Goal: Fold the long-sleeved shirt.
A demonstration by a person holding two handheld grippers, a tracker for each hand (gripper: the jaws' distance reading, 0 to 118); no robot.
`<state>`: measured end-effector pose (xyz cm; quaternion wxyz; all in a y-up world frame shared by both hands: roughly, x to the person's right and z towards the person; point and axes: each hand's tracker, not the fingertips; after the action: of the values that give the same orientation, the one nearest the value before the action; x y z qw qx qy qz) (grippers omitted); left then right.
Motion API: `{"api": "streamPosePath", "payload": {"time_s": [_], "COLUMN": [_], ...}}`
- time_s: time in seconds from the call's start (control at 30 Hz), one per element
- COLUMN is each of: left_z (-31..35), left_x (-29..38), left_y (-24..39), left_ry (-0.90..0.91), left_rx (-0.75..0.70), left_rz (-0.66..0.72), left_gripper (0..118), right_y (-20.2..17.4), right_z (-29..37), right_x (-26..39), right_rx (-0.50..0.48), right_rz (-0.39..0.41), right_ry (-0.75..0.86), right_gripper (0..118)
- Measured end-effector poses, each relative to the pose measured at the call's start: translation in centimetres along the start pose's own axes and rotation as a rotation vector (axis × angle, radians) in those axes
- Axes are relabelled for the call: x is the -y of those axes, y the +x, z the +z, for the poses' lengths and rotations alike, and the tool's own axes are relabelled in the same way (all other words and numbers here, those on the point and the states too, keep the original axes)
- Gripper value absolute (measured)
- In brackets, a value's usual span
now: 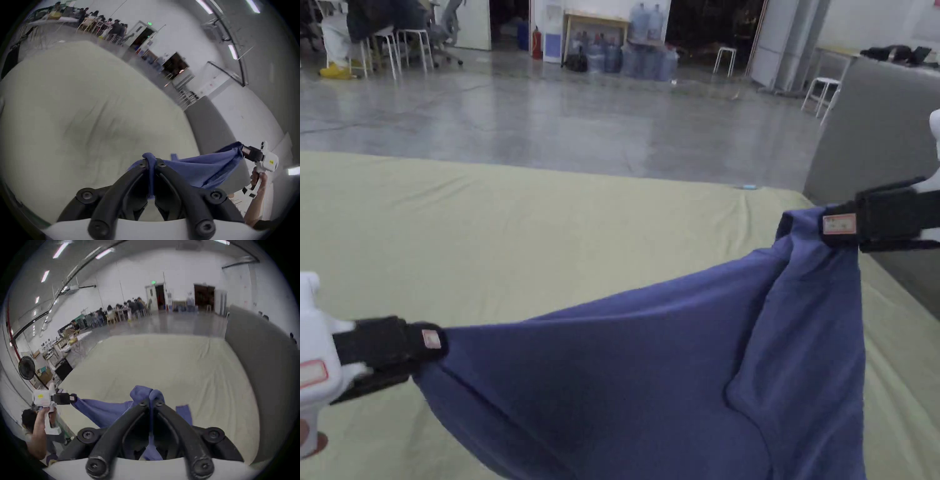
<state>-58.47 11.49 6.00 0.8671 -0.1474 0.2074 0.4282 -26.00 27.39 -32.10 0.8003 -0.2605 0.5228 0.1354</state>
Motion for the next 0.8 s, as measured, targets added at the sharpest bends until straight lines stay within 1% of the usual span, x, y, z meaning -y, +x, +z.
{"api": "streamPosePath", "payload": {"time_s": [0.07,0.13,0.17,0.2,0.3,0.33,0.37,0.4,0.43,0.5,0.53,0.57,0.6,0.63,0.7,0.8], "left_z": [-0.6,-1.2,-1.5,-1.6,-2.1,-2.3,-2.4,-2.8,-3.1,-3.5,-3.6,-3.6,-3.6,-4.3,-4.2,-5.1], "left_x": [-4.9,-9.9,-12.5,-14.8,-21.1,-22.8,-24.3,-25.8,-27.2,-29.6,-30.6,-31.4,-32.1,-34.2,-35.3,-36.0], "left_y": [3.7,7.0,9.1,10.8,15.5,16.8,18.4,19.8,20.9,22.6,23.4,24.2,24.7,24.5,24.8,24.1], "left_ry": [0.053,0.121,0.151,0.182,0.244,0.256,0.275,0.293,0.308,0.325,0.334,0.344,0.348,0.349,0.368,0.375], "left_rx": [0.032,0.067,0.056,0.044,0.061,0.057,0.036,0.004,-0.022,-0.058,-0.068,-0.081,-0.090,-0.090,-0.065,-0.073], "left_rz": [-0.044,-0.113,-0.143,-0.166,-0.198,-0.214,-0.248,-0.270,-0.288,-0.312,-0.321,-0.323,-0.306,-0.281,-0.244,-0.253], "left_gripper": [0,0,0,0,0,0,0,0,0,0,0,0,0,0,0,0], "right_y": [-0.1,-0.2,-0.1,0.0,0.4,1.0,1.1,1.0,1.0,0.9,0.7,0.2,-0.2,-0.6,-1.2,-1.2], "right_z": [0.8,1.7,1.8,1.9,1.7,1.4,0.9,0.5,0.1,-0.8,-1.0,-1.1,-0.8,-0.8,-1.0,-2.4], "right_x": [-4.4,-8.6,-10.9,-13.0,-19.0,-20.6,-22.6,-24.4,-26.0,-29.5,-30.7,-31.7,-32.4,-33.1,-34.4,-34.3], "right_rx": [0.068,0.143,0.183,0.224,0.292,0.319,0.329,0.363,0.369,0.426,0.439,0.488,0.476,0.504,0.528,0.545], "right_rz": [0.083,0.142,0.172,0.188,0.202,0.194,0.207,0.209,0.217,0.256,0.297,0.323,0.338,0.348,0.359,0.372], "right_ry": [0.049,0.104,0.136,0.162,0.218,0.235,0.247,0.264,0.276,0.307,0.337,0.349,0.368,0.400,0.417,0.422], "right_gripper": [0,0,0,0,0,0,0,0,0,0,0,0,0,0,0,0]}}
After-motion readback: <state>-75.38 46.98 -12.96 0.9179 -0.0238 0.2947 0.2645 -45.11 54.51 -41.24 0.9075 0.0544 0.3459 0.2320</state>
